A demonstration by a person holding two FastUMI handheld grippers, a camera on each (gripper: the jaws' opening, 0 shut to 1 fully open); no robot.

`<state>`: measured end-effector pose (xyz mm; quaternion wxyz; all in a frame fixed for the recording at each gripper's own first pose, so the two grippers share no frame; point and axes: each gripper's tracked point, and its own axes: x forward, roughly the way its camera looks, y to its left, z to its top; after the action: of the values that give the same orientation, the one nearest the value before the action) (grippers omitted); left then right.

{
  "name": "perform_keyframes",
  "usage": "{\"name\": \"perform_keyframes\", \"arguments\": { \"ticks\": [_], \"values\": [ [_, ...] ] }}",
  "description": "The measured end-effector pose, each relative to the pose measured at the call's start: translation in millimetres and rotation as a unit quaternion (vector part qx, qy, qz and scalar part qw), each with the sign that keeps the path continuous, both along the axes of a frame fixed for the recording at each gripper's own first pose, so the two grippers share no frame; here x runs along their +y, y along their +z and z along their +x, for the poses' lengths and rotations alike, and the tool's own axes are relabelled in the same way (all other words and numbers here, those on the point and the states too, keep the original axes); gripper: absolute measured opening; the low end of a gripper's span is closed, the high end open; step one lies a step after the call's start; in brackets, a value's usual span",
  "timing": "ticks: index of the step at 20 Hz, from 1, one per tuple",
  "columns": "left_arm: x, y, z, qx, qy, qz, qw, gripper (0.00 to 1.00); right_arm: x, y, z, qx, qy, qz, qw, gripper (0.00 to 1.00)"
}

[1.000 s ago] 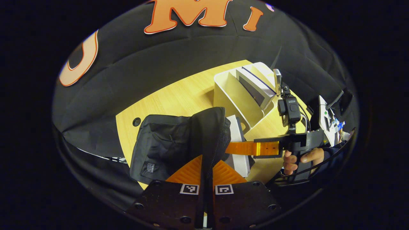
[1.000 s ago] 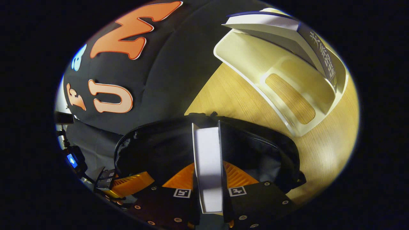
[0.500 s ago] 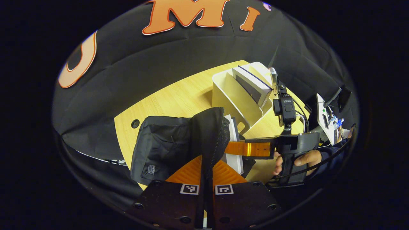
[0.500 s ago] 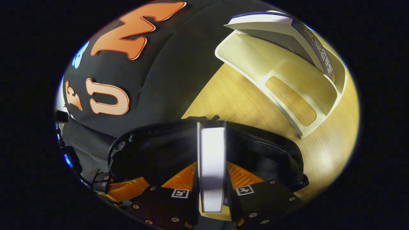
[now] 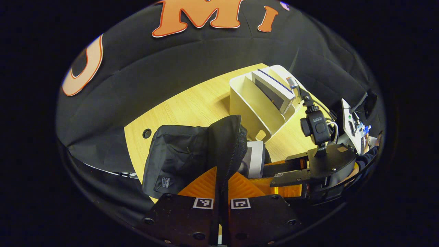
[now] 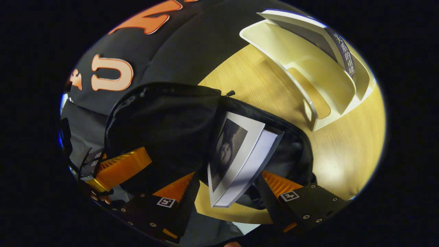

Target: Open the schoolbag, grab two books from the bookshelf and put them into the schoolbag.

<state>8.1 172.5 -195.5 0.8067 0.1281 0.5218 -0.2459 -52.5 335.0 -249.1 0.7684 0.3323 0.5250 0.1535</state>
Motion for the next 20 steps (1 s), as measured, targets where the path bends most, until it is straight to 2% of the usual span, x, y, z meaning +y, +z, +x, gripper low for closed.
{"name": "perform_keyframes", "arguments": {
  "ticks": [6,14,20],
  "values": [
    [-3,-3,-1,0.004,0.010,0.005,1.000,0.05,-67,19,1,-0.038,0.046,-0.102,0.993,0.97],
    [-11,-10,-6,0.008,0.017,0.012,1.000,0.05,-172,63,28,-0.061,0.081,-0.214,0.972,0.98],
    [-14,-14,-8,0.008,0.035,0.014,0.999,0.05,-219,86,65,-0.060,0.095,-0.256,0.960,0.97]
  ]
}}
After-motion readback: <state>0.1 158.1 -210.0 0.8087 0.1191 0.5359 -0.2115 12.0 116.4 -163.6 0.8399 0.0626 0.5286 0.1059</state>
